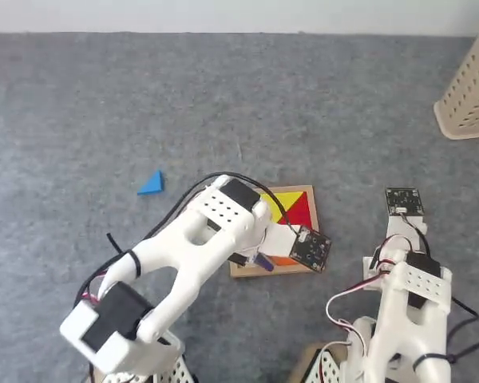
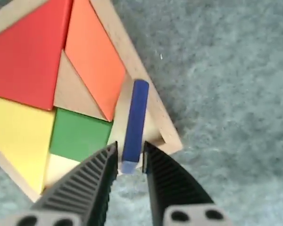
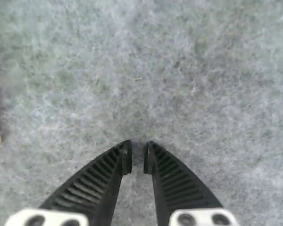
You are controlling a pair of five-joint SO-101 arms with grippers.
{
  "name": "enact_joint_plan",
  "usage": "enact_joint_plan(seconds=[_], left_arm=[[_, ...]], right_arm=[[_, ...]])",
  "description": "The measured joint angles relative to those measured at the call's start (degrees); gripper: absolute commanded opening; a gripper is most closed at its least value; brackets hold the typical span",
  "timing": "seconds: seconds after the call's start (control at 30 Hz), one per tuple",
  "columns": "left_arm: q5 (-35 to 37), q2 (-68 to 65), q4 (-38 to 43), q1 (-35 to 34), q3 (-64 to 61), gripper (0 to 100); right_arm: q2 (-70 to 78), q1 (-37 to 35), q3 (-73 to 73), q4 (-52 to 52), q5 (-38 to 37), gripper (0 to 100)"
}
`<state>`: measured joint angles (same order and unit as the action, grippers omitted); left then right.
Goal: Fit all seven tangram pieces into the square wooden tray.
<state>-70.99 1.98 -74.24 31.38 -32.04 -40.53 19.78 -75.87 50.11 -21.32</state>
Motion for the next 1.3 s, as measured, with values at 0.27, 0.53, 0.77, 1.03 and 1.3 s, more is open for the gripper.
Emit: enact_joint_plan(seconds=[0.27,0.53,0.77,1.03,1.3], left_arm=[[0.35,0.0,-1.85,-1.14,1.67,8],[2.99,0.0,2.11,-1.14,1.67,8],[3.25,0.0,2.46,-1.14,3.52,5],[3.96,0.0,1.76,-1.14,4.04,5],[15.47,0.0,1.93,-1.14,4.04,5]], right_arm=[[0.0,0.0,0.0,0.0,0.0,8.3],[0.0,0.0,0.0,0.0,0.0,8.3],[0.0,0.0,0.0,0.0,0.0,8.4],[0.0,0.0,0.0,0.0,0.0,8.4],[0.0,0.0,0.0,0.0,0.0,8.4]])
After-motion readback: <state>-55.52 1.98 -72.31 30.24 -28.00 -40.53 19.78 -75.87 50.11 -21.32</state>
